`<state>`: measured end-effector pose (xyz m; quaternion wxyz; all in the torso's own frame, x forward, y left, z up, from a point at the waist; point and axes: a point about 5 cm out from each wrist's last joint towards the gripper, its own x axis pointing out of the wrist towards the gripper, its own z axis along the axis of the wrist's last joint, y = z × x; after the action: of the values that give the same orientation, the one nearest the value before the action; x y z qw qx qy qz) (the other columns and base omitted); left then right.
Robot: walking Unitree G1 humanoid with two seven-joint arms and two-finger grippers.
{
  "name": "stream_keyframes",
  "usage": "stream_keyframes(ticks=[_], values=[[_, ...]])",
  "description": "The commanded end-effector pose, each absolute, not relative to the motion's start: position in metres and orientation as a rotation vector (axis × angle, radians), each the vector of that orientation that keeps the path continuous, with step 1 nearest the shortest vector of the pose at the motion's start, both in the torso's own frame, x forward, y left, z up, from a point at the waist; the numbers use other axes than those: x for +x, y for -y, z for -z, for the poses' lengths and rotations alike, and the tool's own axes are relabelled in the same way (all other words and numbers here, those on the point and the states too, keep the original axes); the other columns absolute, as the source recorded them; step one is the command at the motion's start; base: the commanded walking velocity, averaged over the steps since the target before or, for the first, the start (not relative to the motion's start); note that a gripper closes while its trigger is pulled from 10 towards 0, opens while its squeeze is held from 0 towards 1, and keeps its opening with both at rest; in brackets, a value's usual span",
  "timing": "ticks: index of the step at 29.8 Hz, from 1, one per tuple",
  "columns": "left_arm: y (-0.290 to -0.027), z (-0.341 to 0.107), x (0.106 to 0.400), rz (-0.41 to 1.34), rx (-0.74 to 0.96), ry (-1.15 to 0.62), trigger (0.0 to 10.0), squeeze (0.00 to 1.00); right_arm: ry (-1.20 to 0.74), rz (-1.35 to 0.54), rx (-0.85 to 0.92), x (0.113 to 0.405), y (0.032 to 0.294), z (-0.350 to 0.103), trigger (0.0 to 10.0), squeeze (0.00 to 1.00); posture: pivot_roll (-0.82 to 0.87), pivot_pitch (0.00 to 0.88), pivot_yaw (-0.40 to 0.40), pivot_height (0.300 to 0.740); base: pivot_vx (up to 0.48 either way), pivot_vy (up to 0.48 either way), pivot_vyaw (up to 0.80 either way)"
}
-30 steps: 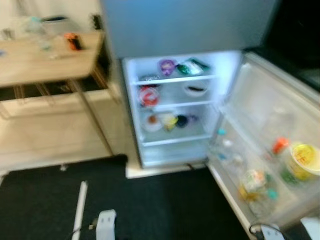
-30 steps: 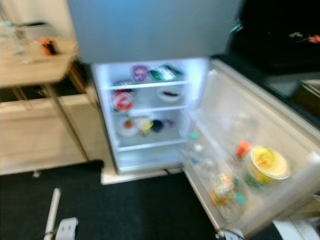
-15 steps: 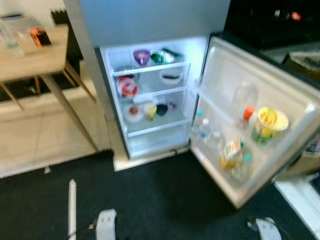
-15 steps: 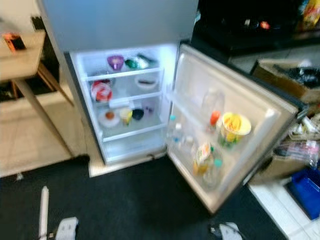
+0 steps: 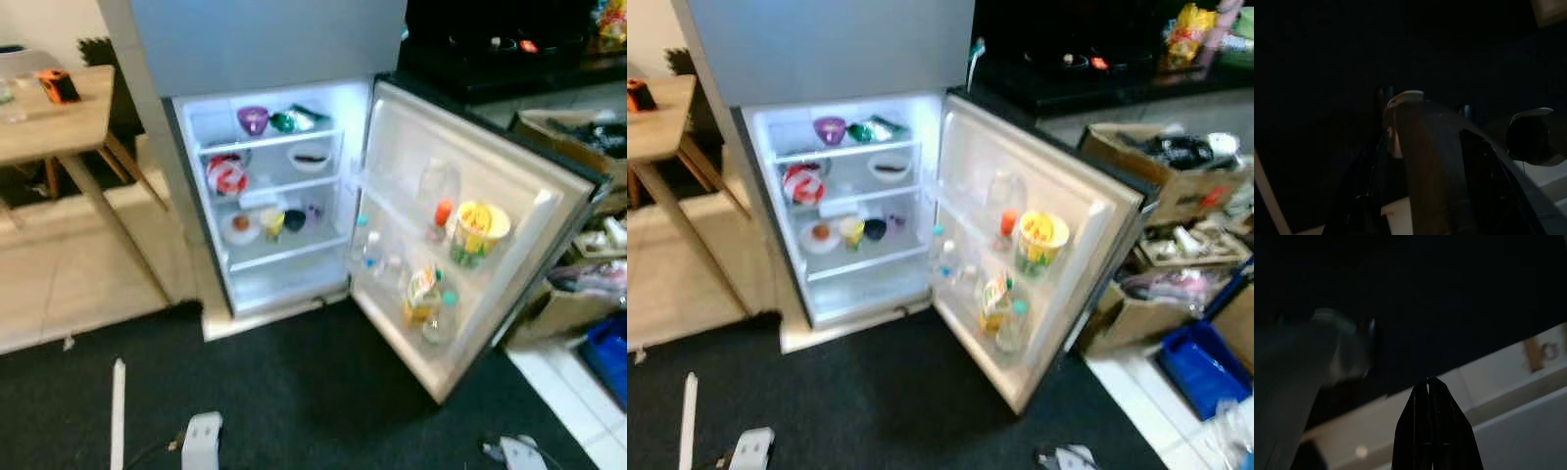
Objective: Restocking fridge
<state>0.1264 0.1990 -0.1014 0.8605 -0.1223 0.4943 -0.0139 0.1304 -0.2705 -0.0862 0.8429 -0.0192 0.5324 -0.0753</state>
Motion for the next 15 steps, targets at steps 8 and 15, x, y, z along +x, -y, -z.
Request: stream_keyframes(ticks=[8,15], values=[[-0.198,0.102,0.125,0.031,-0.255,-1.047,10.0,0.0,-0.847,0.299,-0.024,0.186,0.3,0.049,10.0,0.0,-0.03,0.003,-0.003,0.74,0.0,0.0,0.0],[-0.197,0.102,0.125,0.029,-0.257,-1.044,10.0,0.0,-0.614,0.349,-0.074,0.241,0.319,0.002,10.0,0.0,-0.04,0.013,-0.003,0.74,0.0,0.0,0.0]])
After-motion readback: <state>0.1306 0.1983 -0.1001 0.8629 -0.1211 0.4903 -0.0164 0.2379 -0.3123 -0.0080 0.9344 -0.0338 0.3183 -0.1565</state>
